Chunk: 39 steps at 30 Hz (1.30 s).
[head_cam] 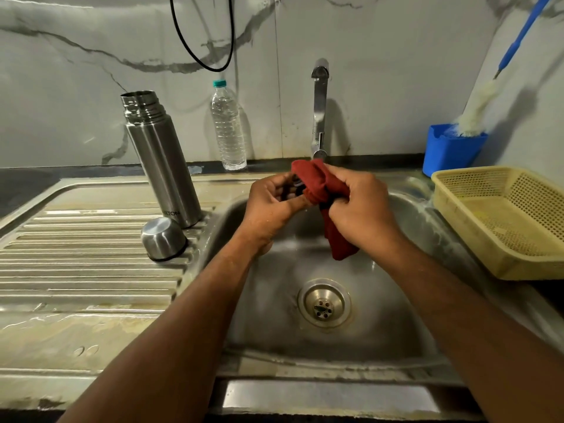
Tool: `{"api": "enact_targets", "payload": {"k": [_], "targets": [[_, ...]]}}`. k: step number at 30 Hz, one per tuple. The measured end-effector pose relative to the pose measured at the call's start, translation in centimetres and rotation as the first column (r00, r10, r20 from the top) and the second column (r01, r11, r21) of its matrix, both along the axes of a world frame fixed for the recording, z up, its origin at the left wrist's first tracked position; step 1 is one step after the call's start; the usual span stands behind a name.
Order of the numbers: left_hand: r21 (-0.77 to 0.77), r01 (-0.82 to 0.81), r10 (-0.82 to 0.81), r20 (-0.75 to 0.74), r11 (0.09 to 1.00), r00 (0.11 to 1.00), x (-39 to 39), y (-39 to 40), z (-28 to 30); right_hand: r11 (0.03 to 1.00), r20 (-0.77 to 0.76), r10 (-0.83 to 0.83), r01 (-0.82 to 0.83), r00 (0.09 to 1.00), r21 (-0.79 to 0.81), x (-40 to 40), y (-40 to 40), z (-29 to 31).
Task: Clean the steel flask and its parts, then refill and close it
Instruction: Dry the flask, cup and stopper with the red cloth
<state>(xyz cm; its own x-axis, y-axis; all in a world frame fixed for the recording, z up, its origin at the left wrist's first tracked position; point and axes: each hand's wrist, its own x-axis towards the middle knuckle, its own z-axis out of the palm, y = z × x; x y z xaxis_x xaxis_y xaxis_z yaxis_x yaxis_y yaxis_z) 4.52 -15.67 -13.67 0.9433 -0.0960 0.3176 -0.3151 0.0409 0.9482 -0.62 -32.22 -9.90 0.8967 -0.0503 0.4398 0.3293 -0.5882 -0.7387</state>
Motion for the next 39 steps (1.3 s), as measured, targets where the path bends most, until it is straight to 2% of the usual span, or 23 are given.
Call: {"api": "enact_targets", "payload": {"k": [3, 5, 7, 9, 11, 12, 15, 17, 19, 21, 24, 29, 31, 33, 35, 37, 39], "targets": [[-0.014, 0.068, -0.068, -0.006, 0.998, 0.998, -0.4, -0.5, 0.1, 0.936, -0.286, 0.042, 0.063, 0.957, 0.346, 0.3, -0.3, 0.4], [-0.051, 0.016, -0.017, -0.011, 0.999, 1.0, -0.4, -0.7, 0.2, 0.907, -0.292, 0.075, 0.057, 0.953, 0.418, 0.3, 0.0, 0.1], [-0.072, -0.111, 0.111, -0.015, 0.991, 0.994, 0.0, -0.4, 0.3, 0.947, -0.199, 0.064, 0.003, 0.978, 0.322, 0.0, 0.8, -0.1], [-0.103, -0.211, 0.208, -0.034, 0.972, 0.978, 0.3, 0.3, 0.2, 0.99, -0.098, 0.076, -0.064, 0.992, 0.128, -0.5, 1.5, -0.3], [-0.115, -0.218, 0.213, -0.055, 0.969, 0.975, 0.3, 0.8, 0.3, 0.997, 0.011, 0.064, -0.064, 0.998, -0.033, -0.9, 2.0, -0.4], [-0.104, -0.191, 0.186, -0.052, 0.976, 0.981, 0.2, 0.8, 0.4, 0.998, 0.053, 0.045, -0.042, 0.998, -0.05, -1.0, 2.1, -0.5], [-0.049, -0.051, 0.05, -0.022, 0.997, 0.999, -0.1, 0.3, 0.4, 0.999, 0.078, -0.041, 0.039, 0.996, 0.018, -0.7, 1.4, -0.3], [-0.003, -0.021, 0.021, -0.016, 1.0, 1.0, 0.0, -0.1, 0.3, 0.988, -0.024, -0.052, 0.055, 0.998, 0.142, -0.3, 0.6, -0.1], [0.025, -0.071, 0.071, -0.003, 0.997, 0.997, -0.1, -0.5, 0.1, 0.959, -0.122, -0.012, 0.046, 0.992, 0.28, -0.1, 0.3, 0.0], [-0.024, -0.169, 0.169, -0.017, 0.985, 0.986, -0.1, -0.5, 0.1, 0.937, -0.142, 0.056, -0.003, 0.988, 0.349, 0.0, 0.8, -0.1], [-0.121, -0.228, 0.225, -0.035, 0.966, 0.974, 0.1, 0.0, 0.2, 0.938, -0.126, 0.124, -0.075, 0.984, 0.338, 0.0, 1.3, -0.1], [-0.156, -0.035, 0.029, -0.039, 0.987, 0.999, -0.1, -0.8, 0.5, 0.885, -0.189, 0.068, 0.028, 0.98, 0.465, 0.6, 0.5, -0.2], [-0.109, -0.064, 0.059, -0.051, 0.992, 0.997, 0.0, -0.8, 0.3, 0.901, -0.144, 0.056, 0.012, 0.988, 0.433, 0.6, 0.3, -0.1], [-0.03, -0.142, 0.14, -0.053, 0.989, 0.989, 0.1, -0.3, 0.0, 0.963, -0.028, 0.072, -0.063, 0.997, 0.262, 0.3, 0.4, 0.2], [0.005, -0.167, 0.167, -0.037, 0.986, 0.985, 0.0, 0.1, 0.1, 0.986, 0.041, 0.111, -0.116, 0.993, 0.124, -0.2, 0.7, 0.4], [-0.033, -0.121, 0.121, -0.012, 0.992, 0.993, -0.1, 0.2, 0.5, 0.987, 0.025, 0.095, -0.097, 0.995, 0.128, -0.2, 0.6, 0.4], [-0.052, -0.067, 0.067, -0.018, 0.996, 0.998, -0.1, 0.2, 0.5, 0.974, -0.073, 0.053, -0.035, 0.996, 0.224, 0.0, 0.3, 0.3]]}}
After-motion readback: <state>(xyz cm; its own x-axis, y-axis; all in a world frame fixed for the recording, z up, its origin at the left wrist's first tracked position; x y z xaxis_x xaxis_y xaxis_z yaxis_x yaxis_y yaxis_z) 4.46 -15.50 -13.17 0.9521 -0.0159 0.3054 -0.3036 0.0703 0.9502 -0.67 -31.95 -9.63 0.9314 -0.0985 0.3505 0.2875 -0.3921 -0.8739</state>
